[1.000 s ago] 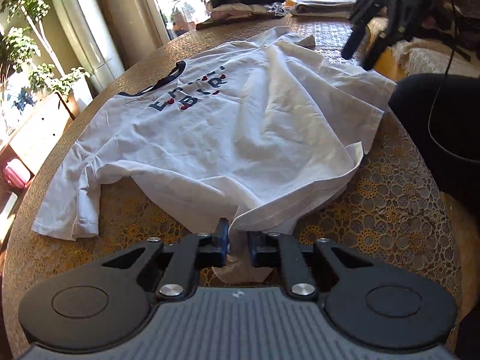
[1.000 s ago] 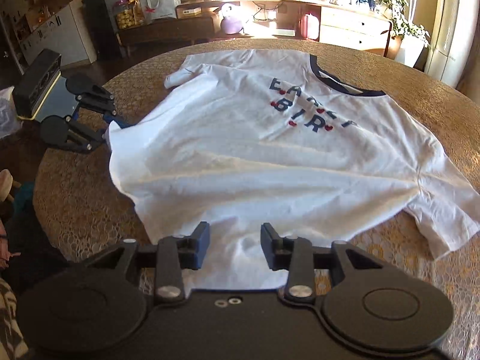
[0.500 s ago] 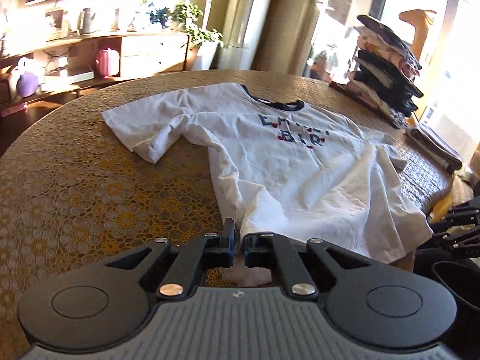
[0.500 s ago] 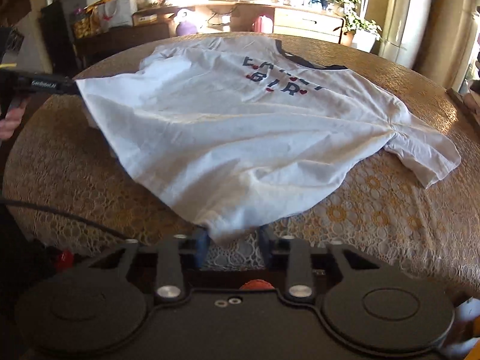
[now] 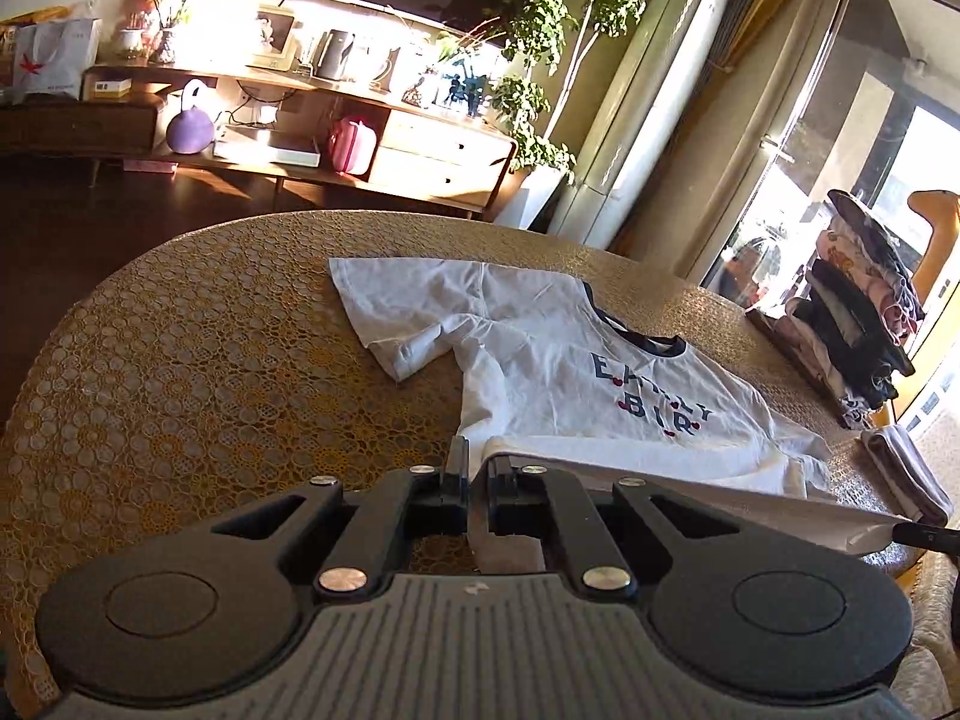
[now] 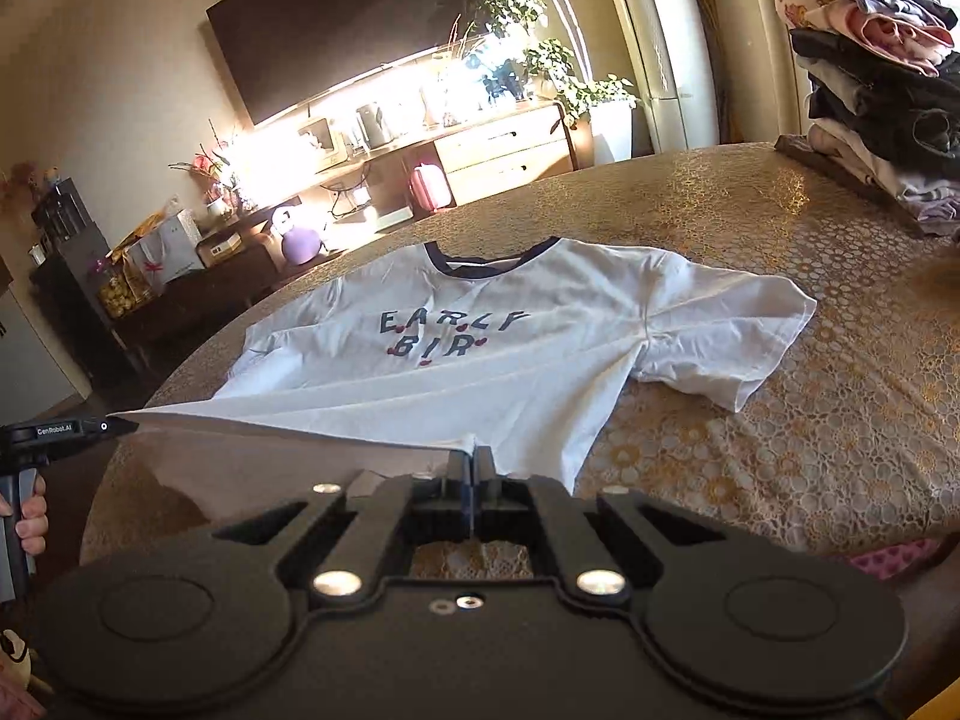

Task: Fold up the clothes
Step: 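Lift the T-shirt by its hem corners with both grippers and shake it out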

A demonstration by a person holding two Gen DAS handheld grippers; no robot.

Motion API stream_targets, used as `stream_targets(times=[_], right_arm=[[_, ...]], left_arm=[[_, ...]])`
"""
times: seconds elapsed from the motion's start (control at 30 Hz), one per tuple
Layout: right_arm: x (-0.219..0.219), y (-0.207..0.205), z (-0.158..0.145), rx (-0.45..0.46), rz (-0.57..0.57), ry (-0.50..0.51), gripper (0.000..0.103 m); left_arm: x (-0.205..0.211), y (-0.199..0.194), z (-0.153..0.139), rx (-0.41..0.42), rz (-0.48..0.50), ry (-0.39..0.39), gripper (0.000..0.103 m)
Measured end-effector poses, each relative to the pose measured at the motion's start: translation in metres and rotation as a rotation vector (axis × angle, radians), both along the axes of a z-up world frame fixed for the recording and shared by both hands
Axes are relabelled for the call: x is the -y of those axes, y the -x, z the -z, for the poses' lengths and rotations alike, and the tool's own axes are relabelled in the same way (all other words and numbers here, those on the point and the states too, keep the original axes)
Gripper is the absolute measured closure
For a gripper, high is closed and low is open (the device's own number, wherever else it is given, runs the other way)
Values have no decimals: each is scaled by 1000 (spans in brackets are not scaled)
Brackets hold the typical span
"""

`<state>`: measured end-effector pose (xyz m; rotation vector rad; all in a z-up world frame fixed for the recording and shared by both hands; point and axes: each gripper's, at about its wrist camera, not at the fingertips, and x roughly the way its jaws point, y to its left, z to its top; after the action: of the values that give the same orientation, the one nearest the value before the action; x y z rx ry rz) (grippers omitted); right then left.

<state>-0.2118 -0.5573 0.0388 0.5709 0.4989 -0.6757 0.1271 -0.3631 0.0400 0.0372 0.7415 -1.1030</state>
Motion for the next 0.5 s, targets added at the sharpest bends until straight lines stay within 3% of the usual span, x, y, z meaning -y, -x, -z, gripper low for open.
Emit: stream_targets(times=[0.03,0.07,0.1,0.17,0.5], right_arm=[[3,-2,4,-22,-9,0,54],[5,-5,8,-47,-17,1,36],[5,-8,14,-83,-21,3,9],[5,-13,26,-145,-37,0,0],[-6,-24,57,-189,-113,-98,0]], left_arm=[[4,1,0,18,-2,-18,98],[9,2,0,37,-3,-37,98],[12,3,5,52,-11,-68,98],[16,3,14,61,-11,-113,98],[5,12,53,61,51,-212,97]])
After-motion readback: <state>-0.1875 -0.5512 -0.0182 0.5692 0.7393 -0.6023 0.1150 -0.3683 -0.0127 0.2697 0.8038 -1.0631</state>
